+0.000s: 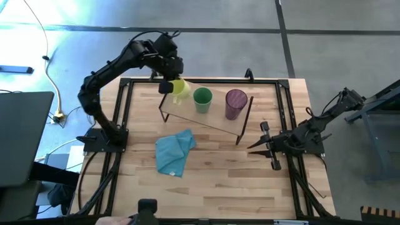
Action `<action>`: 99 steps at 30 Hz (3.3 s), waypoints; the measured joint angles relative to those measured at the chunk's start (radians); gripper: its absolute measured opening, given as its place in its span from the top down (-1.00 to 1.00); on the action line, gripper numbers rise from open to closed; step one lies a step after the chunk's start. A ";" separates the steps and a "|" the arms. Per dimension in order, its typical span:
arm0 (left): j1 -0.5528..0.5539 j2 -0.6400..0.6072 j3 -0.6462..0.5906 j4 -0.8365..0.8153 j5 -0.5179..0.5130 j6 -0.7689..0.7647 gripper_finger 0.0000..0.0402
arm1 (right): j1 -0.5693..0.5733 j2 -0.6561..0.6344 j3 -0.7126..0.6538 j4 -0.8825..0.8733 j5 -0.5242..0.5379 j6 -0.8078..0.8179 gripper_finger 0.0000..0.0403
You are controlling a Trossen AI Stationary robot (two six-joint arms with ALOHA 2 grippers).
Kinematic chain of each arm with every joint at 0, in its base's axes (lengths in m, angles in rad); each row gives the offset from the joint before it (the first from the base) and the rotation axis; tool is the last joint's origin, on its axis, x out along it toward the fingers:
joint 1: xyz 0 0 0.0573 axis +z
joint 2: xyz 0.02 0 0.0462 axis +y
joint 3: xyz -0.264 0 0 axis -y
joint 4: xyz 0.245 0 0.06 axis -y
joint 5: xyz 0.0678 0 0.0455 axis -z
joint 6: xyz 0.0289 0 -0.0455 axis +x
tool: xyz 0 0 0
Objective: Stack small to large cups/mugs on shelf
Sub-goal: Put the yellow mug on the shelf
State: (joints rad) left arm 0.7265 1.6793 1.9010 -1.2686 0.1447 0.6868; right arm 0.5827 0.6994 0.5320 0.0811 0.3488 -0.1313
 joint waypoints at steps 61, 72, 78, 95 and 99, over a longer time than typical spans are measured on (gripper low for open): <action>0.006 0.200 0.105 -0.133 -0.014 0.116 1.00 | 0.000 0.000 0.000 -0.093 -0.069 0.021 0.67; -0.008 0.216 0.143 -0.162 -0.013 0.111 1.00 | 0.000 0.001 0.000 -0.095 -0.070 0.027 0.67; -0.009 0.223 0.144 -0.172 -0.033 0.106 1.00 | 0.000 0.002 -0.008 -0.098 -0.069 0.038 0.67; -0.014 0.226 0.144 -0.168 -0.045 0.068 0.86 | 0.000 0.008 -0.008 -0.101 -0.072 0.046 0.67; -0.014 0.226 0.144 -0.166 -0.044 0.065 0.85 | 0.000 0.008 -0.008 -0.101 -0.072 0.046 0.67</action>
State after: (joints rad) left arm 0.7124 1.9049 2.0449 -1.4348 0.1007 0.7520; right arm 0.5827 0.7078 0.5236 -0.0196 0.2771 -0.0852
